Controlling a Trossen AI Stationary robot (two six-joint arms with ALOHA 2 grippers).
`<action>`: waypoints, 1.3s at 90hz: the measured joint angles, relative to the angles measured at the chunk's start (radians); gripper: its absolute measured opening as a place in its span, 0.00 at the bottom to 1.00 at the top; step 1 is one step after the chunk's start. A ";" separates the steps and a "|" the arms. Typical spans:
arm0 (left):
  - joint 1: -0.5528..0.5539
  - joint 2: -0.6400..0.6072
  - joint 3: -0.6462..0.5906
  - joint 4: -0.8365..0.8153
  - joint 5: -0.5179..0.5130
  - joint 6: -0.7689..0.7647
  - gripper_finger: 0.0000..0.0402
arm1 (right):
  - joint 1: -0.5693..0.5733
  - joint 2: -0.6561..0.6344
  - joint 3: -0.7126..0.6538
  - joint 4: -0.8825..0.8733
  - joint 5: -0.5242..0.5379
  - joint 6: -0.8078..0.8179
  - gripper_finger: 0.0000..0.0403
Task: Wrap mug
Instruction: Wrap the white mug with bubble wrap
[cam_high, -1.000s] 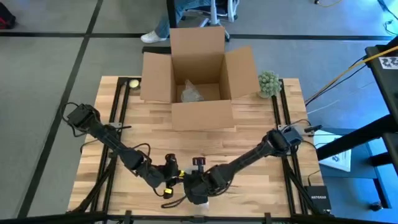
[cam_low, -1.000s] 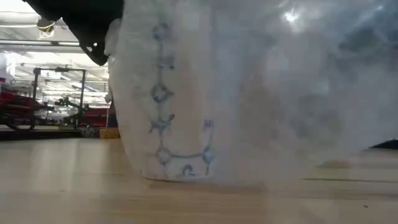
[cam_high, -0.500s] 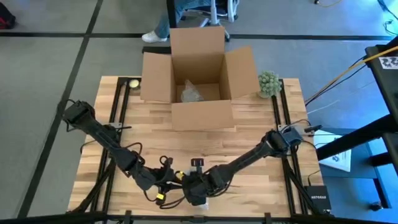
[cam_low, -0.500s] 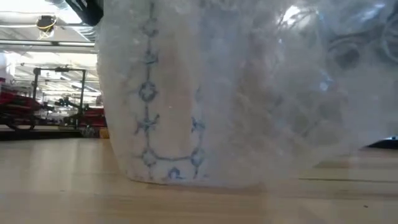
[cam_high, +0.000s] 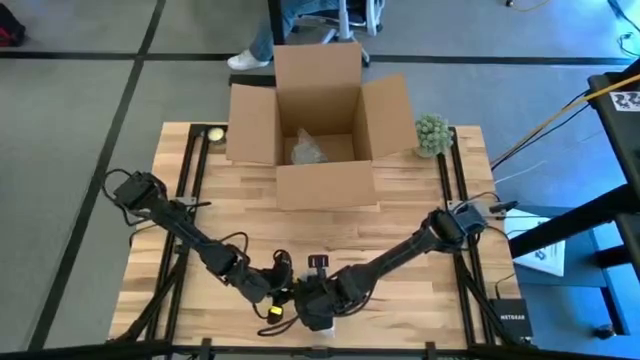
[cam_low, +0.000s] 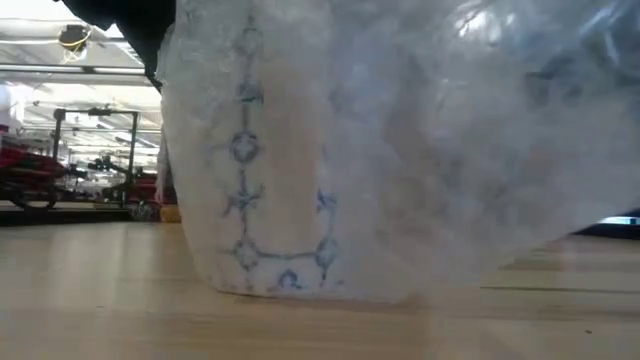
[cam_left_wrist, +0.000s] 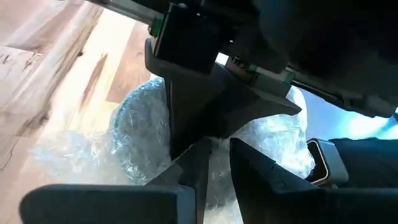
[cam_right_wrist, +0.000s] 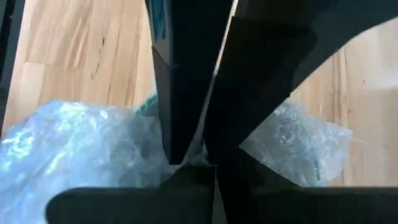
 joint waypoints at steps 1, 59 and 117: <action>0.000 -0.001 0.000 -0.001 0.000 0.000 0.12 | 0.001 -0.001 0.006 -0.006 -0.002 0.000 0.00; -0.004 -0.003 -0.004 0.009 -0.016 0.002 0.12 | 0.159 -0.017 0.089 -0.276 -0.103 0.234 0.00; -0.004 -0.003 -0.005 0.009 -0.033 0.028 0.12 | 0.123 -0.056 0.064 -0.025 0.276 0.032 0.00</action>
